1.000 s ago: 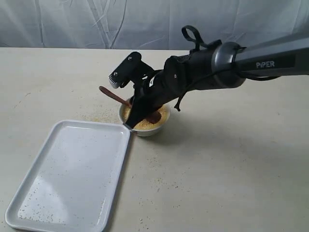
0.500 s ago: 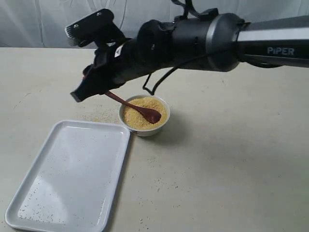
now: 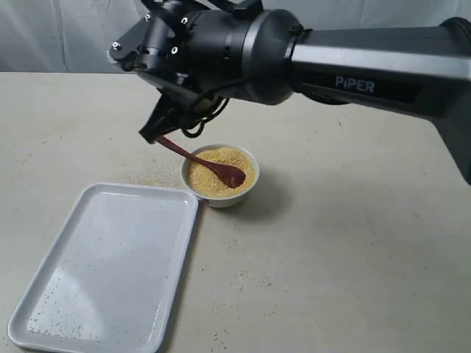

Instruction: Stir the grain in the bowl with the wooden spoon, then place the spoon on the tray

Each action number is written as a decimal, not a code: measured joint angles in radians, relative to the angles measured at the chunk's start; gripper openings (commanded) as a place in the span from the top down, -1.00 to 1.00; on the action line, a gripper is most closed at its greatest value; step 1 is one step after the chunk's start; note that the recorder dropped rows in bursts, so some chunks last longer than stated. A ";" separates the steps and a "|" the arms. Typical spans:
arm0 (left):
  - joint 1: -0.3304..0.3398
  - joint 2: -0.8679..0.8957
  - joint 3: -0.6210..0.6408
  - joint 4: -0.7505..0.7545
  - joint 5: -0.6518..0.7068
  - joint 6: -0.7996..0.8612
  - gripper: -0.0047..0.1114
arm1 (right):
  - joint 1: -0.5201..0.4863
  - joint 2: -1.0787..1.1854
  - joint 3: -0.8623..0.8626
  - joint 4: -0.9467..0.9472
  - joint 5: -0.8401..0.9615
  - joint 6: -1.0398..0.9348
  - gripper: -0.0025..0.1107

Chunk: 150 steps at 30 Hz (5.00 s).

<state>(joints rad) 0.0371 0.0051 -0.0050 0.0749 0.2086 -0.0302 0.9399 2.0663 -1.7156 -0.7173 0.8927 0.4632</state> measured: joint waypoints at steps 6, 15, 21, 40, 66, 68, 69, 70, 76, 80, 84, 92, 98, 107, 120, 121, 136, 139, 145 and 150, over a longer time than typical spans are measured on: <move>0.000 0.000 0.000 0.000 0.000 0.000 0.91 | 0.063 0.054 0.013 -0.014 -0.274 0.098 0.27; 0.000 0.000 0.000 0.000 0.000 0.000 0.91 | 0.080 0.222 0.020 -0.241 -0.161 0.397 -0.08; 0.000 0.000 0.000 0.000 0.000 0.000 0.91 | 0.080 0.255 0.020 -0.358 -0.204 0.519 -0.07; 0.000 0.000 0.000 0.000 -0.002 0.000 0.91 | 0.078 0.285 0.020 -0.509 -0.212 0.606 0.95; 0.000 0.000 0.000 0.000 -0.004 0.000 0.91 | -0.285 0.009 0.263 0.857 -0.721 -0.201 0.97; 0.000 0.000 0.000 0.000 -0.004 0.000 0.91 | -0.330 0.007 0.306 1.017 -0.733 -0.321 0.97; 0.000 0.000 0.000 0.000 -0.004 0.000 0.91 | -0.353 0.007 0.323 1.089 -0.736 -0.377 0.97; 0.000 0.000 0.000 0.000 -0.004 0.000 0.91 | -0.372 0.007 0.336 1.152 -0.736 -0.427 0.97; 0.000 0.000 0.000 0.000 -0.004 0.000 0.91 | -0.399 0.007 0.346 1.340 -0.742 -0.575 0.97; 0.000 0.000 0.000 0.000 -0.004 0.000 0.91 | -0.399 0.007 0.346 1.426 -0.742 -0.589 0.97; 0.000 0.000 0.000 0.000 -0.004 0.000 0.91 | -0.399 0.007 0.346 1.508 -0.720 -0.601 0.97; 0.000 0.000 0.000 0.000 -0.004 0.000 0.91 | -0.336 0.007 0.346 1.582 -0.779 -0.611 0.97; 0.000 0.000 0.000 0.000 -0.004 0.000 0.91 | -0.236 0.026 0.344 1.465 -0.996 -0.629 0.97; 0.000 0.000 0.000 0.000 -0.005 0.000 0.91 | -0.215 0.121 0.344 1.392 -1.095 -0.631 0.97; 0.000 0.000 0.000 0.000 -0.008 0.000 0.91 | -0.215 0.128 0.344 1.381 -1.094 -0.633 0.14; 0.000 0.000 0.000 0.000 -0.008 0.000 0.91 | -0.215 0.128 0.344 1.381 -1.092 -0.635 0.12; 0.000 0.000 0.000 0.000 -0.008 0.000 0.91 | -0.247 -0.093 0.199 1.195 -0.371 -0.692 0.96; 0.000 0.000 0.000 0.000 -0.008 0.000 0.91 | -0.228 -0.095 0.046 1.062 -0.069 -0.694 0.96; 0.000 0.000 0.000 0.000 -0.008 0.000 0.91 | -0.170 -0.084 -0.063 1.006 0.020 -0.694 0.96; 0.000 0.000 0.000 0.000 -0.008 0.000 0.91 | -0.127 0.004 -0.145 0.958 0.019 -0.642 0.96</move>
<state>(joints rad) 0.0371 0.0051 -0.0050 0.0749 0.2008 -0.0302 0.8129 2.0701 -1.8610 0.2409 0.9115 -0.1786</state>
